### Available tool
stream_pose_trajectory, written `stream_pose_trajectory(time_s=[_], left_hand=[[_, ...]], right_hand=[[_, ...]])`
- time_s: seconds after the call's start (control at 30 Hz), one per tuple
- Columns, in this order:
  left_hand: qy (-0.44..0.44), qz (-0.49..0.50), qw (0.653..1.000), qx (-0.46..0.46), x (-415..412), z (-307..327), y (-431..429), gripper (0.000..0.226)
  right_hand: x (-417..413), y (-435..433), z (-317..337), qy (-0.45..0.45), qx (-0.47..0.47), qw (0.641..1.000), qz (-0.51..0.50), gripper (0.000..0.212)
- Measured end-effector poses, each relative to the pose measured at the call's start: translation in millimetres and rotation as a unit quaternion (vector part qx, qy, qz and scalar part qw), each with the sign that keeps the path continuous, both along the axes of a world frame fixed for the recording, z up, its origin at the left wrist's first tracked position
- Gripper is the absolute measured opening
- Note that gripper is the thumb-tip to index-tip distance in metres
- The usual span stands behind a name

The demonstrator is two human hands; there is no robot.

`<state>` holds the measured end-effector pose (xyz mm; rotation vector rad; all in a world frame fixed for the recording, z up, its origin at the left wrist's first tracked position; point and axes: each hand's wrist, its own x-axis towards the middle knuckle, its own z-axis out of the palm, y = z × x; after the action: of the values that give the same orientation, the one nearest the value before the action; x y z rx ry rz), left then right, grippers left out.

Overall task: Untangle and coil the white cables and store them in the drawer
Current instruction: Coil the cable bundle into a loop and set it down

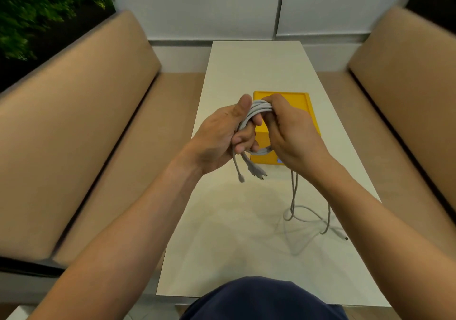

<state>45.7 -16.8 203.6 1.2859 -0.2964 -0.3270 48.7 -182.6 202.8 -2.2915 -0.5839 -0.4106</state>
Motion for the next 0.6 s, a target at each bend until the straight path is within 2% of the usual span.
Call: stream_pose_trajectory(time_s=[0.1,0.17,0.23,0.33,0.4,0.6], left_hand=[[-0.012,0.023,0.998,-0.053,-3,-7,-3,0.046],[-0.006,0.021,0.997,-0.08,-6,-8,-1,0.045],[0.016,0.017,0.995,-0.092,-8,-8,1,0.045],[0.052,-0.013,0.992,-0.118,-8,-9,1,0.052],[0.063,-0.046,0.988,-0.137,-7,-11,-2,0.057],[0.075,-0.06,0.987,-0.131,-4,-16,-5,0.055]], right_hand=[[1,-1,6,0.053,0.03,0.997,0.046,0.015],[0,-10,11,0.102,0.036,0.988,0.111,0.016],[0,-19,12,0.144,0.051,0.976,0.155,0.025],[1,-16,8,0.069,0.006,0.992,0.104,0.022],[0,-7,1,0.023,0.021,0.998,0.058,0.021],[-8,8,-11,0.04,0.069,0.996,-0.03,0.021]])
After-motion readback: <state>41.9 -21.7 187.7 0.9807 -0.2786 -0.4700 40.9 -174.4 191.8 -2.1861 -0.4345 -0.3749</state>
